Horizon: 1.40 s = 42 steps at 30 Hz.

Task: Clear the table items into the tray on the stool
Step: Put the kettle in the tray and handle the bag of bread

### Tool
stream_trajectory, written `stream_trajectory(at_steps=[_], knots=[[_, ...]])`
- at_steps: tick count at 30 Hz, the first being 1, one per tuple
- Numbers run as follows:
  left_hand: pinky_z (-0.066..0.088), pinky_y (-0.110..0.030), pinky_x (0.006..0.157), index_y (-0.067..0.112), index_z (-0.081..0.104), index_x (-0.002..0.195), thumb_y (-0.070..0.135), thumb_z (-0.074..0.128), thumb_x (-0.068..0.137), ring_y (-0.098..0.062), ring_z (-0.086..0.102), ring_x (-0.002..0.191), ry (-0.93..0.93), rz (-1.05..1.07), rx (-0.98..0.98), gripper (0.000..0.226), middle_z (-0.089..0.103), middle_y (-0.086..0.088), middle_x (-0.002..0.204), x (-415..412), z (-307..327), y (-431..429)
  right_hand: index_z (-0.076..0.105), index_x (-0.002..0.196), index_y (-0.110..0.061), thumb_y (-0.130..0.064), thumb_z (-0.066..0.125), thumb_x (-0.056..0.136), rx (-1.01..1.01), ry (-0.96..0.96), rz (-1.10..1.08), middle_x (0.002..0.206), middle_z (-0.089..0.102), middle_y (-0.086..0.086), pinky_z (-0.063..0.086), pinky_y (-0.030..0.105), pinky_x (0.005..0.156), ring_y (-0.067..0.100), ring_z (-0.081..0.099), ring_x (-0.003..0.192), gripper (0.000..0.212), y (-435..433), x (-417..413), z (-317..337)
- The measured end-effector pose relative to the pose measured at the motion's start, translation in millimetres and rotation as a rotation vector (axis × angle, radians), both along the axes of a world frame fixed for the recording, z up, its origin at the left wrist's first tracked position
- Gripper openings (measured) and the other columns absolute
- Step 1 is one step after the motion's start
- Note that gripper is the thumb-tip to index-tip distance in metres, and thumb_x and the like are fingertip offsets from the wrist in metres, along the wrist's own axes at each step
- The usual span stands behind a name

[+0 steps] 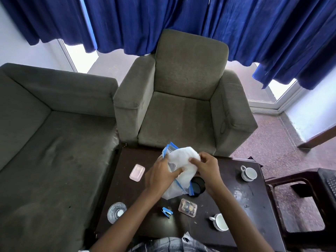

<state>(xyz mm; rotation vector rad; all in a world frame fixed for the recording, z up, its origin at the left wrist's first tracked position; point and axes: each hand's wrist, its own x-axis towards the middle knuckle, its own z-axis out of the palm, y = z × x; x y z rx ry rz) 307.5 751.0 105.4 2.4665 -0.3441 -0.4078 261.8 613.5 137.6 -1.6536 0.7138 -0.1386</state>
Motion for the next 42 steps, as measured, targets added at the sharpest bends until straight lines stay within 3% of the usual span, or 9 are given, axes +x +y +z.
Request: stream_trajectory(at_steps=[5,8,14,20,26,31,34,37,42], knots=[[0.046,-0.036,0.088,0.020,0.028,0.144,0.021,0.049,0.089,-0.023,0.051,0.121,-0.003,-0.063,0.201,0.059,0.043,0.000,0.141,8,-22,22,0.057,0.081,-0.009,-0.008,0.058,0.082,0.231,0.026,-0.137,0.081,0.054,0.013,0.041,0.036,0.067,0.026,0.051,0.077,0.002,-19,-3,-9],[0.047,-0.034,0.083,0.019,0.029,0.143,0.004,0.040,0.088,-0.023,0.054,0.118,0.005,-0.090,0.310,0.058,0.030,0.005,0.150,15,-46,29,0.057,0.095,-0.008,-0.006,0.049,0.086,0.389,-0.012,-0.215,0.088,0.059,0.010,0.045,0.034,0.069,0.026,0.055,0.080,0.012,-28,-7,-9],[0.050,-0.037,0.078,0.015,0.027,0.143,0.006,0.036,0.094,-0.028,0.063,0.105,0.083,-0.204,0.520,0.050,0.018,-0.005,0.155,33,-108,26,0.058,0.082,-0.016,-0.009,0.049,0.086,0.393,0.104,-0.339,0.088,0.060,0.009,0.045,0.035,0.068,0.026,0.056,0.079,0.012,-43,-31,-18],[0.044,-0.038,0.092,0.010,0.027,0.144,0.006,0.029,0.097,-0.031,0.057,0.116,0.258,-0.188,0.538,0.047,0.021,-0.008,0.153,36,-164,4,0.064,0.084,-0.015,-0.014,0.052,0.086,0.266,0.236,-0.328,0.093,0.064,0.015,0.046,0.041,0.075,0.031,0.058,0.084,0.013,-66,-70,-24],[0.036,-0.041,0.104,0.014,0.038,0.137,0.024,0.033,0.098,-0.036,0.046,0.126,0.518,-0.058,0.327,0.041,0.035,-0.015,0.145,21,-176,-18,0.063,0.091,-0.012,-0.012,0.050,0.089,0.243,0.298,-0.337,0.087,0.063,0.013,0.043,0.035,0.071,0.029,0.057,0.079,0.013,-82,-86,-27],[0.048,-0.033,0.086,0.021,0.060,0.107,0.024,0.044,0.092,-0.024,0.058,0.102,0.815,0.042,-0.116,0.022,0.061,-0.010,0.107,13,-156,-31,0.063,0.096,-0.010,-0.014,0.052,0.089,0.366,0.330,-0.330,0.093,0.063,0.013,0.044,0.036,0.070,0.030,0.058,0.082,0.014,-82,-72,-42],[0.045,-0.030,0.087,0.021,0.056,0.120,0.053,0.029,0.095,-0.022,0.059,0.105,1.181,0.117,-0.473,0.048,0.063,-0.003,0.110,8,-119,-43,0.062,0.106,-0.010,-0.016,0.051,0.089,0.491,0.291,-0.312,0.106,0.064,0.018,0.049,0.042,0.076,0.034,0.061,0.093,0.021,-76,-52,-47],[0.044,-0.035,0.088,0.016,0.063,0.106,0.068,0.019,0.089,-0.022,0.060,0.098,1.367,0.217,-0.743,0.071,0.066,-0.007,0.103,7,-90,-49,0.059,0.116,-0.007,-0.021,0.051,0.088,0.643,0.277,-0.319,0.111,0.065,0.017,0.052,0.041,0.075,0.034,0.062,0.096,0.032,-72,-37,-46],[0.042,-0.041,0.101,0.019,0.063,0.118,0.071,0.017,0.086,-0.023,0.059,0.114,1.402,0.190,-0.968,0.077,0.069,-0.005,0.114,12,-43,-41,0.060,0.116,-0.008,-0.025,0.048,0.089,0.730,0.205,-0.245,0.113,0.066,0.015,0.051,0.037,0.070,0.030,0.064,0.093,0.034,-72,-24,-33]])
